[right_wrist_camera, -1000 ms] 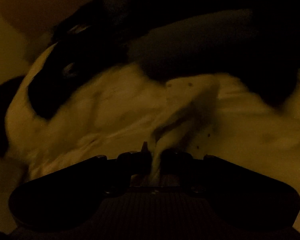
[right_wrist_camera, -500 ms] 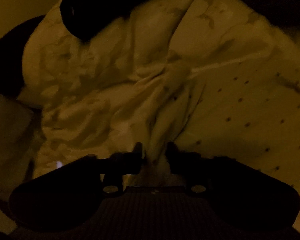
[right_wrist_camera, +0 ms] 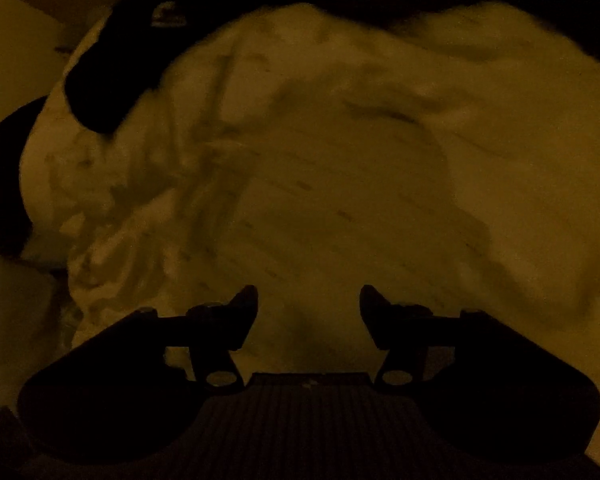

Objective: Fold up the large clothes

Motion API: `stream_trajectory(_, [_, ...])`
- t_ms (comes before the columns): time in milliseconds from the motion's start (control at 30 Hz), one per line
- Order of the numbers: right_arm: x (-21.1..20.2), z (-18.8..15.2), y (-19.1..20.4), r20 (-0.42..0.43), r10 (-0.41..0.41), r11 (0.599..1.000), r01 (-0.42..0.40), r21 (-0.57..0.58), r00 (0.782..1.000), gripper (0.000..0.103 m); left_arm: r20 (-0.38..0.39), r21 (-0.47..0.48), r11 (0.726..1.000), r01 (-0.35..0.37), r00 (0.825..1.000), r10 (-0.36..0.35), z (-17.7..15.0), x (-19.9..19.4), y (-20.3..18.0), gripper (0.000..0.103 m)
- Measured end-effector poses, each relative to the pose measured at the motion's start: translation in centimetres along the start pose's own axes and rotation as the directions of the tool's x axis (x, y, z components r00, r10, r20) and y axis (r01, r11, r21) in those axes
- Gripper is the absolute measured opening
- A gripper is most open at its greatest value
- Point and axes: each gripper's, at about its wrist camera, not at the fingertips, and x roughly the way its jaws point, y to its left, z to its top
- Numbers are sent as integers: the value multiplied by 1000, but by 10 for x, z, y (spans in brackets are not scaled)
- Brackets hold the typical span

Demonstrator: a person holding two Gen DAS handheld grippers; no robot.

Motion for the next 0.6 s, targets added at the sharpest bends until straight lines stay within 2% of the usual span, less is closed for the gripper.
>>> stream_trajectory(100, [-14,-16,-23,-9,-27,999,27,36,1000,64,-17,-10,1000,25,1000,-26,-3,5,8,102])
stream_trajectory(133, [-18,-20,-30,-10,-38,999,38,37,999,64,-33,-24,999,37,999,-38,-4,11,12,86])
stream_trajectory(167, [-20,-24,-34,-10,-50,998,50,34,999,64,-65,-42,998,49,997,-52,-5,17,16,66])
stream_trajectory(200, [-22,-27,-39,-13,-61,998,61,32,998,66,-90,-60,997,55,994,-60,-5,21,19,63])
stream_trajectory(233, [-23,-30,-43,-21,-70,997,71,34,997,66,-97,-80,995,65,993,-73,-5,23,22,49])
stream_trajectory(300, [-23,-35,-48,-36,-81,996,82,36,996,66,-65,-113,990,86,993,-94,-2,14,24,40])
stream_trajectory(467, [-29,-41,-55,-47,-91,995,92,35,995,66,-11,-192,971,141,989,-146,4,-34,27,37])
stream_trajectory(600, [-35,-46,-59,-58,-87,995,89,37,995,66,-55,-277,953,123,988,-144,-12,-43,37,36])
